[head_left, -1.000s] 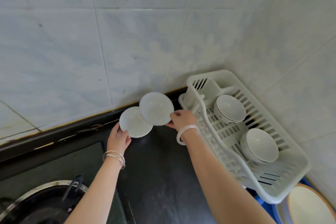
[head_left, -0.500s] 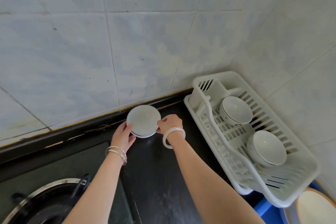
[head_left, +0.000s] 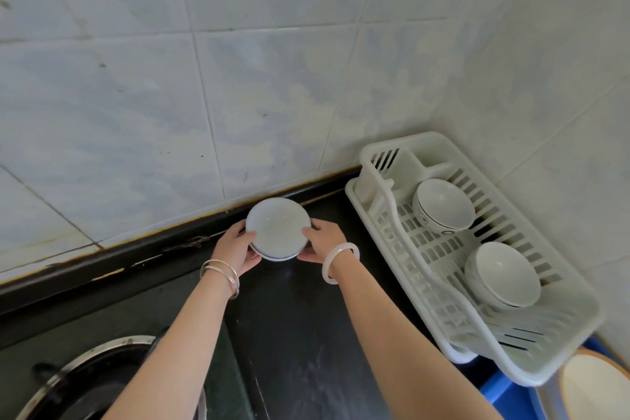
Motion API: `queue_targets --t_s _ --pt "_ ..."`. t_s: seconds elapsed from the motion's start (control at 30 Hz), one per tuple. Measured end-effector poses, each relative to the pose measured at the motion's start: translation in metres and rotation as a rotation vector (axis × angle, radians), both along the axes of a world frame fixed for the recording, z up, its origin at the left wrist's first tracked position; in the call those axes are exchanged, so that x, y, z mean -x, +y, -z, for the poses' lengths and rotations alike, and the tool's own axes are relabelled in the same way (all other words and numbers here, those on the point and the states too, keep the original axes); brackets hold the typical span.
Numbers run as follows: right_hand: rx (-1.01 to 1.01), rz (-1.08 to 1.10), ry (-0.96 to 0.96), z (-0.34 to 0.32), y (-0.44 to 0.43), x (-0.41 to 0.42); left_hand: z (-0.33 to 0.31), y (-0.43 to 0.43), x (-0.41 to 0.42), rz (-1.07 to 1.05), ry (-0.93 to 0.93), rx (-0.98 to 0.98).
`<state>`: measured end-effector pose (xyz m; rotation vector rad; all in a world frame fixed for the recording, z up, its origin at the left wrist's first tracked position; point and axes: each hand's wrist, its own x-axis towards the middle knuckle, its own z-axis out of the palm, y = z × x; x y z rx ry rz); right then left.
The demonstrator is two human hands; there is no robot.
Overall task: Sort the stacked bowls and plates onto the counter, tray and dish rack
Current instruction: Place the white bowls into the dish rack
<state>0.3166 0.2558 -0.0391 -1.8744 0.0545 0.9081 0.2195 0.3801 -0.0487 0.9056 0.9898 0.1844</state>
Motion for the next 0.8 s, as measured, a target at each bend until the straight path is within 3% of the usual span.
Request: queue_targets --t_s 0.17,0.47,0.8 --pt "-0.106 0.137 -0.150 -0.033 -0.041 -0.008 -0.047 -0.028 -0.014 0.119 -0.100 -0.022" --pt "-0.089 0.349 -0.463 -0.100 -0.145 -0.037 -0.121 -0.110 -0.076 0.445 -0.185 -0.108" --pt "0.023 0.544 -0.262 -0.079 -0.236 -0.062 -0.109 -0.190 -0.147 0.802 -0.013 -0.209"
